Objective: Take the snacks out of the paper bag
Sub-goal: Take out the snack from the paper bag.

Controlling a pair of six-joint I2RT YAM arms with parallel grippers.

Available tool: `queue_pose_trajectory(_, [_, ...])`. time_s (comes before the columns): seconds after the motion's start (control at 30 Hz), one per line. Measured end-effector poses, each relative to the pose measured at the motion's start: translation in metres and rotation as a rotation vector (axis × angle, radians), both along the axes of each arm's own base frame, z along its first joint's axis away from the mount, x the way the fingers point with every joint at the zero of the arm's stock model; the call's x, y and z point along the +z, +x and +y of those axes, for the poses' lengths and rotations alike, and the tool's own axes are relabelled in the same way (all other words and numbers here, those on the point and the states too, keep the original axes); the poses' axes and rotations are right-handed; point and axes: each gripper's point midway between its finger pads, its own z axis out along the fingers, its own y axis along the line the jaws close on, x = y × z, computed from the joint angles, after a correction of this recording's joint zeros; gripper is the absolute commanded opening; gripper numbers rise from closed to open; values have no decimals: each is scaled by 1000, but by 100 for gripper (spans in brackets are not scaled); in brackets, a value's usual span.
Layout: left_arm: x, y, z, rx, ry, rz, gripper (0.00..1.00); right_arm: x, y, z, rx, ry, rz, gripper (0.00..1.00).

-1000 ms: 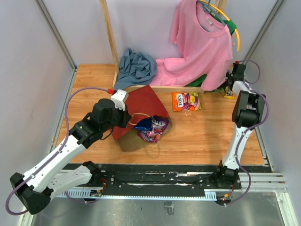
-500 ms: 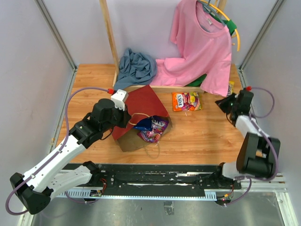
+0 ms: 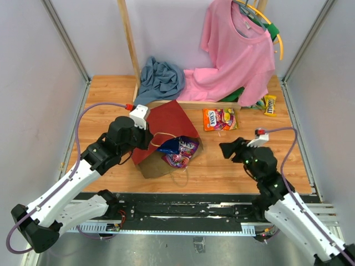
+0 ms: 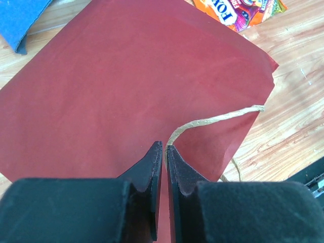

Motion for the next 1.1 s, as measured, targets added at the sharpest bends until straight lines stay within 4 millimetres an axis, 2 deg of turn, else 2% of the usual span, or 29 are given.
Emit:
queue_pose_trajectory(0.13, [0,1,1,2,10,-5,12,-30,-28,46,139,-66,81,65])
queue_pose_trajectory(0.2, [0,1,2,4,12,-7,12,-50,-44,74,226,-166,133,68])
queue_pose_trajectory(0.3, [0,2,2,7,10,-11,12,-67,-57,112,324,-267,169,68])
queue_pose_trajectory(0.37, [-1,3,2,11,11,-14,12,-72,-55,134,356,-273,171,68])
queue_pose_trajectory(0.53, [-12,5,3,21,29,-2,12,-87,-45,173,400,-241,182,65])
queue_pose_trajectory(0.67, [-20,4,4,20,43,12,12,-87,-40,203,450,-193,176,65])
queue_pose_trajectory(0.73, [-22,4,4,20,44,12,12,-84,-38,213,463,-167,171,65])
queue_pose_trajectory(0.83, [-23,4,4,19,43,12,12,-83,-36,216,454,-148,178,65])
queue_pose_trajectory(1.1, [-27,2,5,17,43,13,12,-84,-32,199,370,-175,207,65])
